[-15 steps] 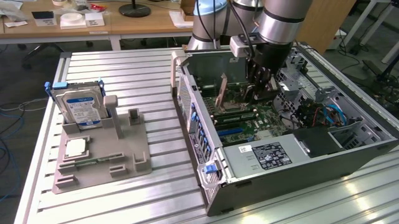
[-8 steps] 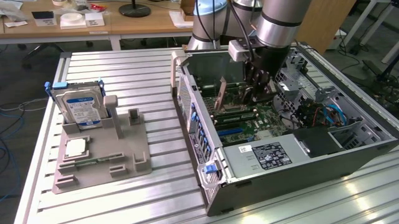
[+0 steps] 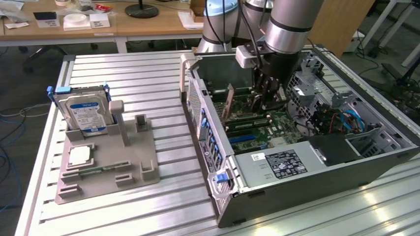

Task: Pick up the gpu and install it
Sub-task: 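Insert the gpu into the slot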

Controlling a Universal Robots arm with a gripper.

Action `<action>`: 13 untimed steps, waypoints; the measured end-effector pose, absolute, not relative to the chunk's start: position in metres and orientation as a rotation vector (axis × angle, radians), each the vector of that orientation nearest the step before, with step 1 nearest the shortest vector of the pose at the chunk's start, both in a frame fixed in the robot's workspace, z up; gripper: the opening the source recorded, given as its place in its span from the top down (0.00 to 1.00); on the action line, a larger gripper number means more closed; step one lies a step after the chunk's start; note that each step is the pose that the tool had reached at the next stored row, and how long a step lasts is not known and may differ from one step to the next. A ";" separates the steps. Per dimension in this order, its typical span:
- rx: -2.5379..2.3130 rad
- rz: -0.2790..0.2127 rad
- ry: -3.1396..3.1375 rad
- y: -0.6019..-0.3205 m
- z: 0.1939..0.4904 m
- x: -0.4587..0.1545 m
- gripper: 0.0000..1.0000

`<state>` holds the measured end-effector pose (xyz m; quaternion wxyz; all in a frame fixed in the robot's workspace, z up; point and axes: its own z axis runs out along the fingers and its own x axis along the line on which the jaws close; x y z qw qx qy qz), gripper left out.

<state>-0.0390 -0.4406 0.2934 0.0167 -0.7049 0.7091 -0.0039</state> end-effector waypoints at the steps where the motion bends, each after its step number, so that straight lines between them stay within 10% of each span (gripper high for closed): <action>1: -2.191 -0.012 2.204 -0.441 0.292 -0.039 0.72; 13: -2.191 -0.012 2.204 -0.446 0.278 -0.045 0.72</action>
